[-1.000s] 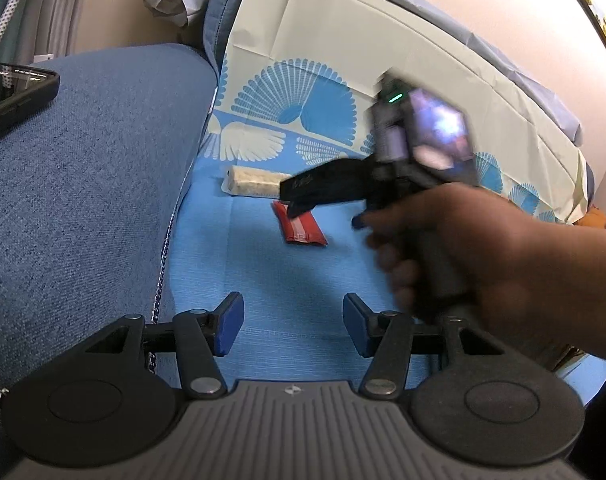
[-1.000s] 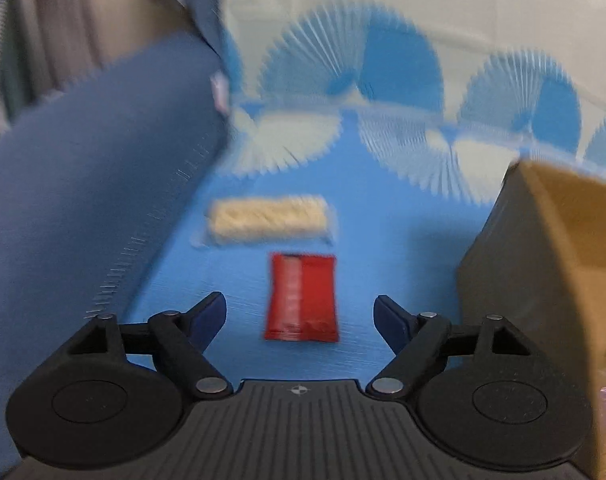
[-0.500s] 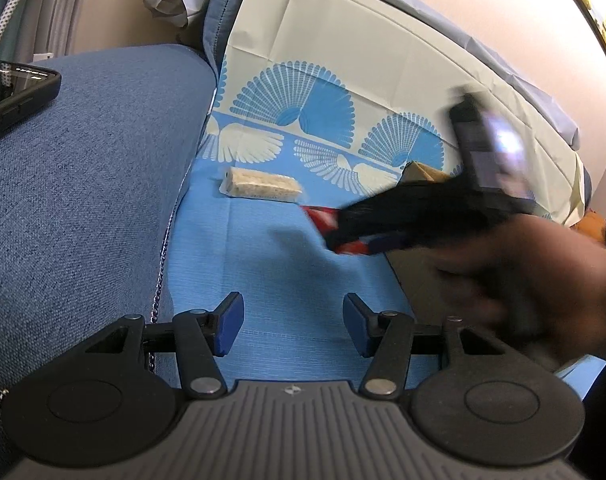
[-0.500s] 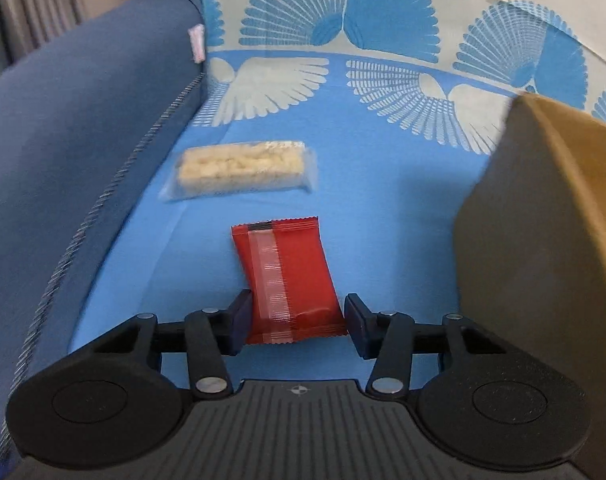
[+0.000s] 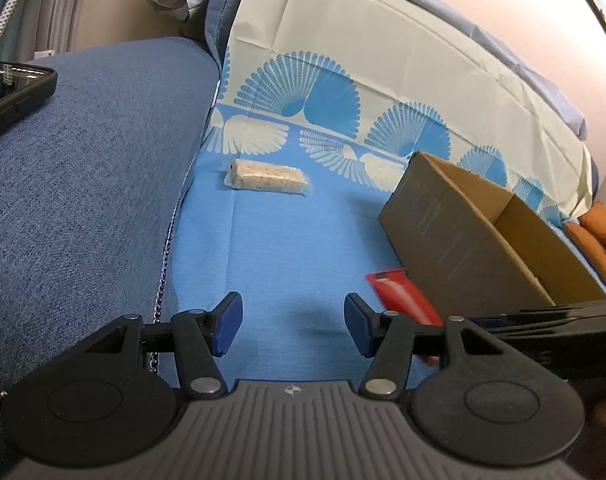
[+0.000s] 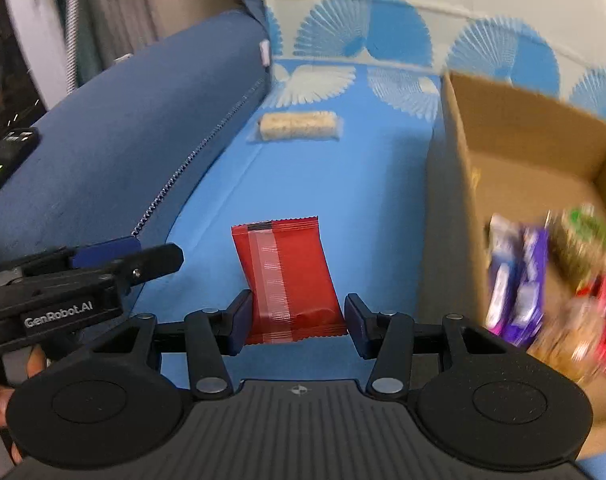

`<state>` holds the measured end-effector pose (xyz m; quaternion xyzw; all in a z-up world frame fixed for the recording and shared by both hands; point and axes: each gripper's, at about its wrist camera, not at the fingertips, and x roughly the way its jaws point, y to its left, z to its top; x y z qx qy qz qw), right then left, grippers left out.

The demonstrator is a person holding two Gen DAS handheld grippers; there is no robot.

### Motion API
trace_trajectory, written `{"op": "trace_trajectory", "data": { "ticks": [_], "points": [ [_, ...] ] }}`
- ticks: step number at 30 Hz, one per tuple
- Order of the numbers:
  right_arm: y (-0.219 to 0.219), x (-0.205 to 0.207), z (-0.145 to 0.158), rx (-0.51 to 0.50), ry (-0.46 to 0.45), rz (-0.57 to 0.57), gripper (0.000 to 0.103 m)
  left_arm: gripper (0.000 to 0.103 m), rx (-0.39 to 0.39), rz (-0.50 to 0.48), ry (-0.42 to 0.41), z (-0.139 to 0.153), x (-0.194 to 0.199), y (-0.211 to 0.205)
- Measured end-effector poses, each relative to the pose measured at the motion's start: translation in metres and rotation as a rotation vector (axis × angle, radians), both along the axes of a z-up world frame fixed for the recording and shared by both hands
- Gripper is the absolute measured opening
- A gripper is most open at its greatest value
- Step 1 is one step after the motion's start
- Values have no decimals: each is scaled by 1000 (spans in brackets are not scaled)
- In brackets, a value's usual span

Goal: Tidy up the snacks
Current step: 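Grasp the clear-wrapped pastry bar with the left gripper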

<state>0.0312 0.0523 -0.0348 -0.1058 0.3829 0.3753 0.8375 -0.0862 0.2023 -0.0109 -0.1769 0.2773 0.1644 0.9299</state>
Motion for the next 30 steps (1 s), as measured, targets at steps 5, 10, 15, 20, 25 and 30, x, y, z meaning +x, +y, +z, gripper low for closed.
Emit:
{"op": "trace_trajectory", "data": {
  "ticks": [5, 10, 15, 20, 25, 30],
  "points": [
    [15, -4, -20, -65, -53, 2, 51, 62, 13, 17, 34, -1, 5, -1],
    [21, 1, -39, -124, -22, -1, 54, 62, 3, 38, 86, -5, 16, 1],
    [30, 4, -51, -160, 11, 32, 58, 65, -85, 85, 165, -8, 42, 17],
    [30, 9, -45, -122, 55, 13, 46, 79, -102, 143, 187, 9, 99, 41],
    [28, 11, -44, -124, 98, 18, 46, 92, 57, 122, 219, 27, 182, 59],
    [26, 16, -44, -141, 137, 60, 46, 92, 332, -20, 341, 0, 264, 73]
  ]
}}
